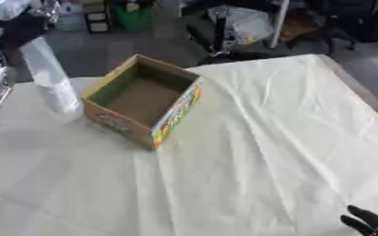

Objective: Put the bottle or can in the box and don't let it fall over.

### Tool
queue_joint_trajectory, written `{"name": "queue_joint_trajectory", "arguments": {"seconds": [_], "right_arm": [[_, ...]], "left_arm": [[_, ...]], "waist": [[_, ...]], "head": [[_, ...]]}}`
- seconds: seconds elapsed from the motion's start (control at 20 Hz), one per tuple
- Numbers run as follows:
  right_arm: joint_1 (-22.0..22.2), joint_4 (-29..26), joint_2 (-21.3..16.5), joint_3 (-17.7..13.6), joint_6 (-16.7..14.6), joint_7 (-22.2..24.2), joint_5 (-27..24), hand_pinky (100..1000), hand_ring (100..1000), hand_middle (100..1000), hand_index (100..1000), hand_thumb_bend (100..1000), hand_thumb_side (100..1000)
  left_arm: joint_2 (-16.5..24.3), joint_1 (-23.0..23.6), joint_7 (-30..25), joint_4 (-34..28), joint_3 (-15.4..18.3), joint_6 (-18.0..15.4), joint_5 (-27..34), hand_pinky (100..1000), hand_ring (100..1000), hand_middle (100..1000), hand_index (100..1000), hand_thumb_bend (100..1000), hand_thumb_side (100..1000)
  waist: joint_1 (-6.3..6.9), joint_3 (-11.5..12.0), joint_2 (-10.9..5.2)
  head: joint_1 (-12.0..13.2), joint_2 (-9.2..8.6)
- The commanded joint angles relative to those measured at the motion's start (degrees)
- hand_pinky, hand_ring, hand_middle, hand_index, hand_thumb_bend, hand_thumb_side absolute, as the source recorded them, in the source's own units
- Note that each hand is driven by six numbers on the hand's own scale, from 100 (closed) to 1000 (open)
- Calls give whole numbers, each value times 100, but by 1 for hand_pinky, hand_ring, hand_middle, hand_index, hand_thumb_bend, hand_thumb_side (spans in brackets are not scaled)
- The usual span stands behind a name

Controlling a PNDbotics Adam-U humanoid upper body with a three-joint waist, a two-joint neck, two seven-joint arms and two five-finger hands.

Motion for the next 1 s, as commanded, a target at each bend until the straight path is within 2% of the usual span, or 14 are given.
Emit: {"name": "queue_joint_trajectory", "arguments": {"seconds": [0.05, 0.45, 0.75, 1.0], "right_arm": [[-34, -54, -91, 60, -40, 34, 24, 746, 1000, 1000, 1000, 100, 470], [-97, -53, -90, 191, -33, 34, 14, 746, 1000, 1000, 1000, 100, 470], [-159, -49, -49, 263, -27, 34, 39, 745, 1000, 1000, 1000, 100, 470], [-216, -34, 14, 265, -36, 34, 95, 745, 1000, 1000, 1000, 100, 470]], "left_arm": [[168, -311, -11, -4, -67, -81, 221, 666, 397, 100, 407, 100, 100], [-360, -874, -175, 634, -516, -434, 586, 685, 432, 100, 409, 100, 100], [-590, -948, -285, 1102, -683, -778, 374, 696, 448, 100, 412, 100, 102], [-731, -941, -279, 1200, -763, -952, 226, 705, 480, 100, 435, 100, 100]], "waist": [[3, -58, -28], [-3, -305, 58], [1, -447, 160], [20, -520, 250]], "head": [[59, -110], [173, -195], [180, -291], [183, -336]]}}
